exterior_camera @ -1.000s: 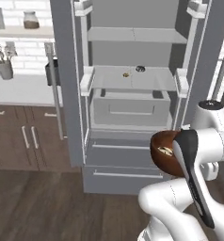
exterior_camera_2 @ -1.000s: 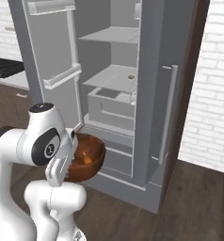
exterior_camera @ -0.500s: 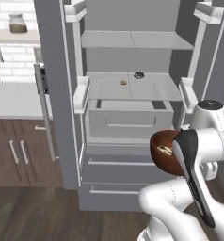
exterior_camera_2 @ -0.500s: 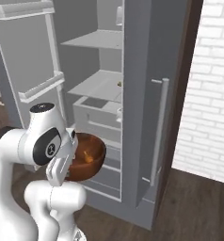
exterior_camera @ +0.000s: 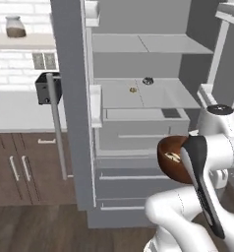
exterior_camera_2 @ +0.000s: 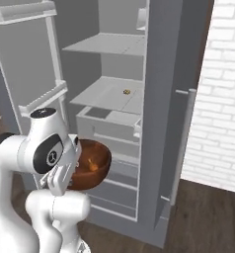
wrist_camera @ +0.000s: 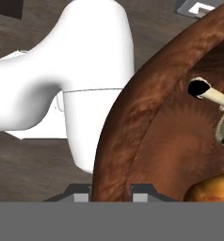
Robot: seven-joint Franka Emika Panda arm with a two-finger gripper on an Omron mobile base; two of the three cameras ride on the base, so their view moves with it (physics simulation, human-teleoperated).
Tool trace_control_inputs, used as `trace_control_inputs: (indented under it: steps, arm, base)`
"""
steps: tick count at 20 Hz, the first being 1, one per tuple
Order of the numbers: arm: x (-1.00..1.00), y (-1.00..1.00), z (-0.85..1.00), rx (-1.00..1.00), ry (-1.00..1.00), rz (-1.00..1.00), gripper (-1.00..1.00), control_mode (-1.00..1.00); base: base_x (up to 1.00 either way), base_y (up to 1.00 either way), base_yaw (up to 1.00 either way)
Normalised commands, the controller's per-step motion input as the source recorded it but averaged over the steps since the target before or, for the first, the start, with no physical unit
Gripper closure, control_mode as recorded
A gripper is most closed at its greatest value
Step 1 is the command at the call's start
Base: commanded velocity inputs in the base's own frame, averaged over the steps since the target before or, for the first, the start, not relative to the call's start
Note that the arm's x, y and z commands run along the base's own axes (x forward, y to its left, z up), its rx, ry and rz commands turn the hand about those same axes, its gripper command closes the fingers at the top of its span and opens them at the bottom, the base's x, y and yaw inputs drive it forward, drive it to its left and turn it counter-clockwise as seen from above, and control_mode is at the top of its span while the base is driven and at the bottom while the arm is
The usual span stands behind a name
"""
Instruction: Pick the chicken drumstick and mushroom from their plates and place them in the bowl. Then put the bowl in the fridge.
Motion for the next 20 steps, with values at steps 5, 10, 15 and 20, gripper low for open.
trace_control_inputs:
  steps: [5,10,15,20]
  arm:
    - [0.0,0.0,0.0,0.0,0.0,0.0,1.0,1.0]
    - [0.0,0.0,0.0,0.0,0.0,0.0,1.0,1.0]
    - [0.0,0.0,0.0,0.0,0.0,0.0,1.0,1.0]
    - [0.0,0.0,0.0,0.0,0.0,0.0,1.0,1.0]
  base:
    - [0.76,0.05,-0.11]
    - [0.82,0.06,-0.06]
    - [0.65,0.04,-0.04]
    - [0.15,0.01,-0.01]
